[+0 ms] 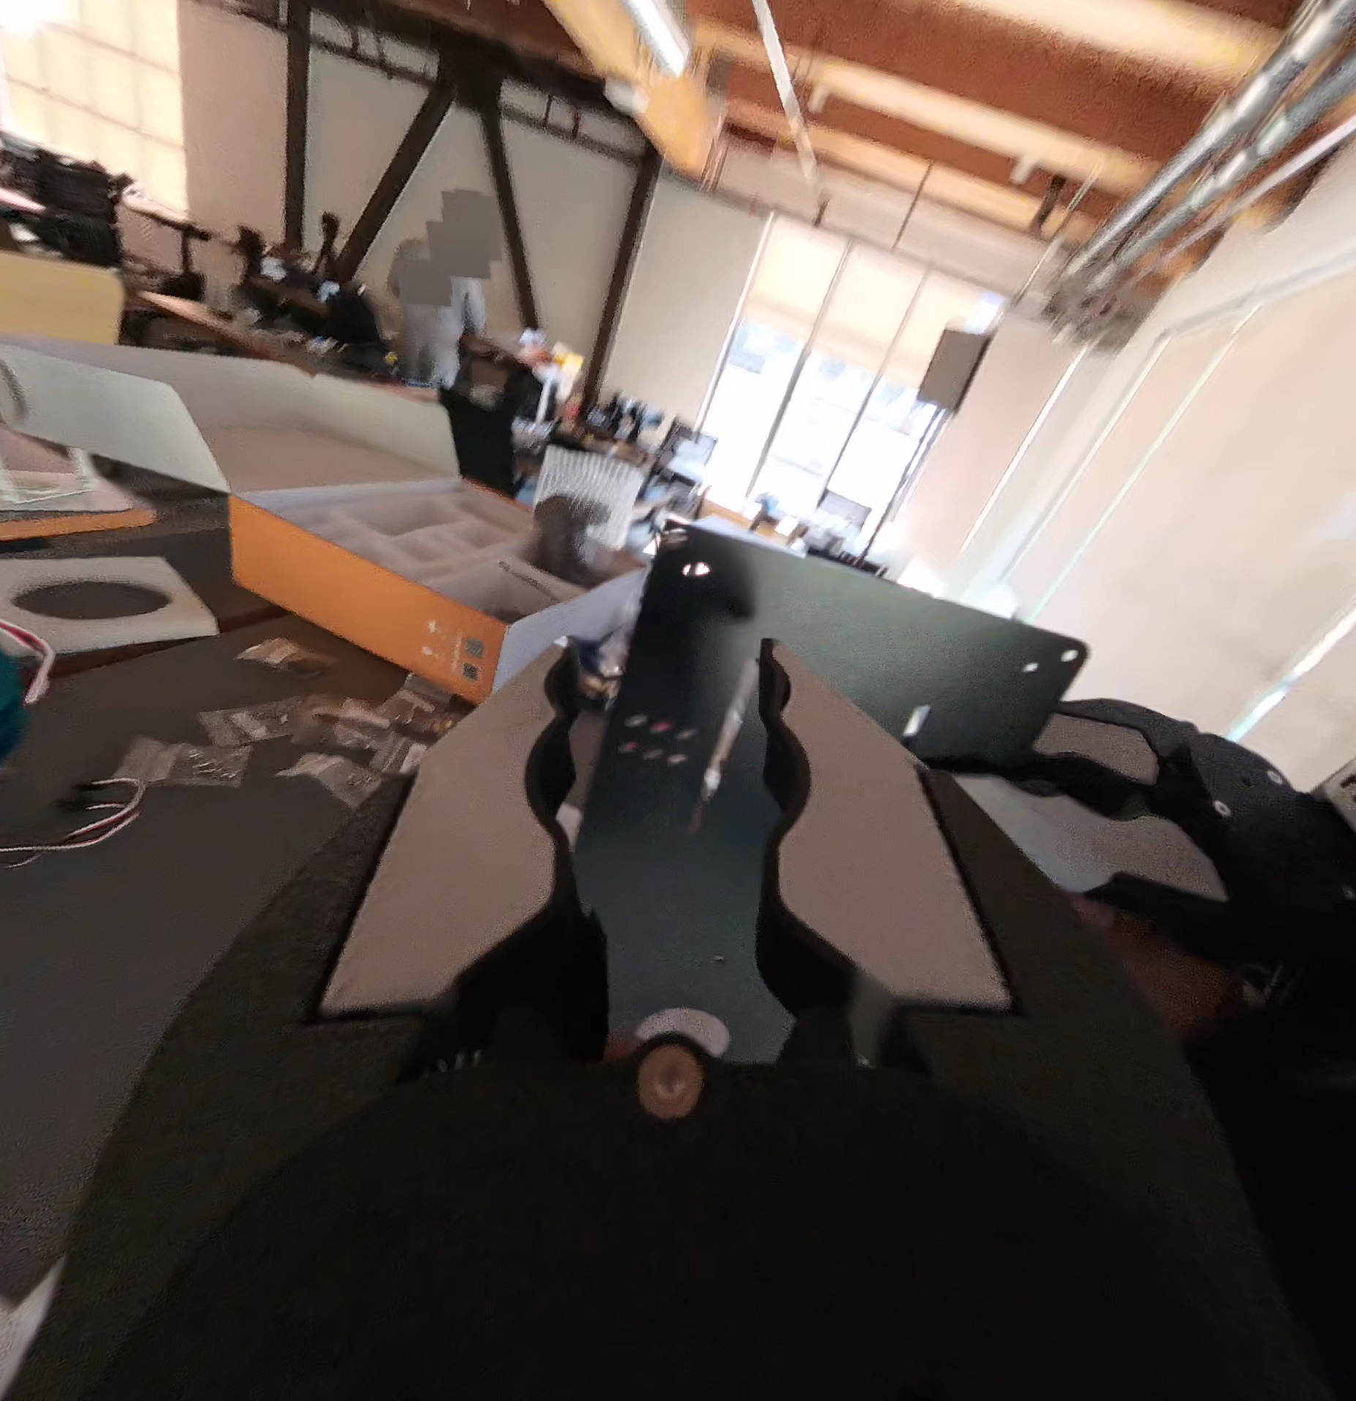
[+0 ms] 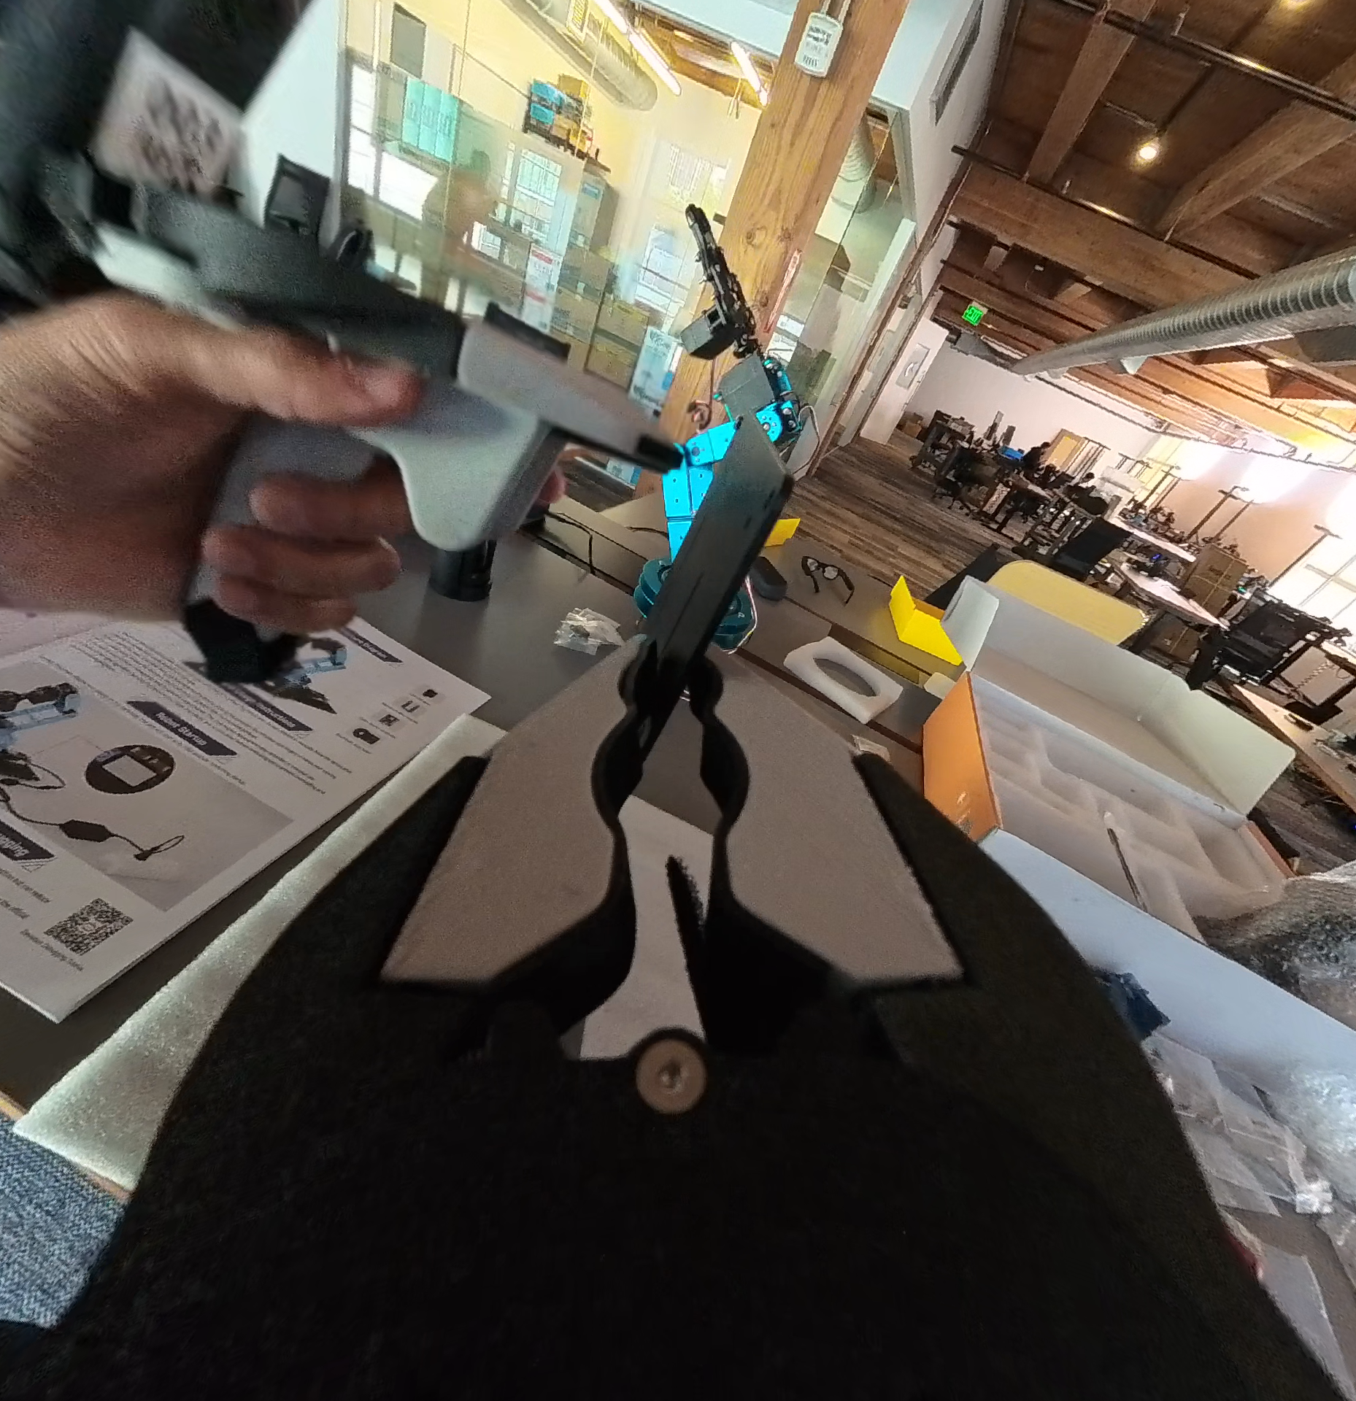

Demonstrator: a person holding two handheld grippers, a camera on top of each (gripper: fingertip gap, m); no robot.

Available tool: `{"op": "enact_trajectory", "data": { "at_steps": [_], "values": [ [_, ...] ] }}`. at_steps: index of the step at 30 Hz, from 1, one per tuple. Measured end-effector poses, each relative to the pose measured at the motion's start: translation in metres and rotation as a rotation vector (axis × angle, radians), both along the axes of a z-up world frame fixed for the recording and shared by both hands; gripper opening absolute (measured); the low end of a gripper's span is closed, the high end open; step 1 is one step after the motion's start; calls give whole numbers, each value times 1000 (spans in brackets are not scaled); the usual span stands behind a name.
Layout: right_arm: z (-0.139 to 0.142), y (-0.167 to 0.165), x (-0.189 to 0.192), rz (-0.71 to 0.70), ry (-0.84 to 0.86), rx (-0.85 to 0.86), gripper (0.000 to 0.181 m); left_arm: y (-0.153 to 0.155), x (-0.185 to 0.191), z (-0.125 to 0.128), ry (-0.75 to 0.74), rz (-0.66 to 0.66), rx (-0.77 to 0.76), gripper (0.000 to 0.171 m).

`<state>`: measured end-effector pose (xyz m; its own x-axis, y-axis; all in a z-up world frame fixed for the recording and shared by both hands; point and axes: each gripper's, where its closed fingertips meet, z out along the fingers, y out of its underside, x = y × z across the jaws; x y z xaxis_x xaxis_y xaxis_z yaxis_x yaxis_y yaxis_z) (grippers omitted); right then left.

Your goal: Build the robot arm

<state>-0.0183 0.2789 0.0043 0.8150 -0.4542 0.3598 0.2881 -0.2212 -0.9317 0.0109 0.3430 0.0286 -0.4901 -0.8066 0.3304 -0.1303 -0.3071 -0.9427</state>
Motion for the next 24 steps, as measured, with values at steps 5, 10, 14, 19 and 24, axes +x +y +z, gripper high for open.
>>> {"op": "enact_trajectory", "data": {
  "at_steps": [5,10,14,19,24],
  "values": [
    [0,-1,1,9,26,12,7,27,1,-20,-137,-421,-328,48],
    [-1,-2,1,19,23,0,7,-1,16,-31,-135,-666,-200,55],
    [-1,-2,-2,44,23,-12,7,-21,8,-35,-127,-853,-131,23],
    [-1,2,-13,127,3,-22,11,-22,2,-35,-128,-1005,-139,18],
    [-2,7,-15,208,56,-14,25,-13,-2,-35,-169,-1150,-193,8]
  ]
}}
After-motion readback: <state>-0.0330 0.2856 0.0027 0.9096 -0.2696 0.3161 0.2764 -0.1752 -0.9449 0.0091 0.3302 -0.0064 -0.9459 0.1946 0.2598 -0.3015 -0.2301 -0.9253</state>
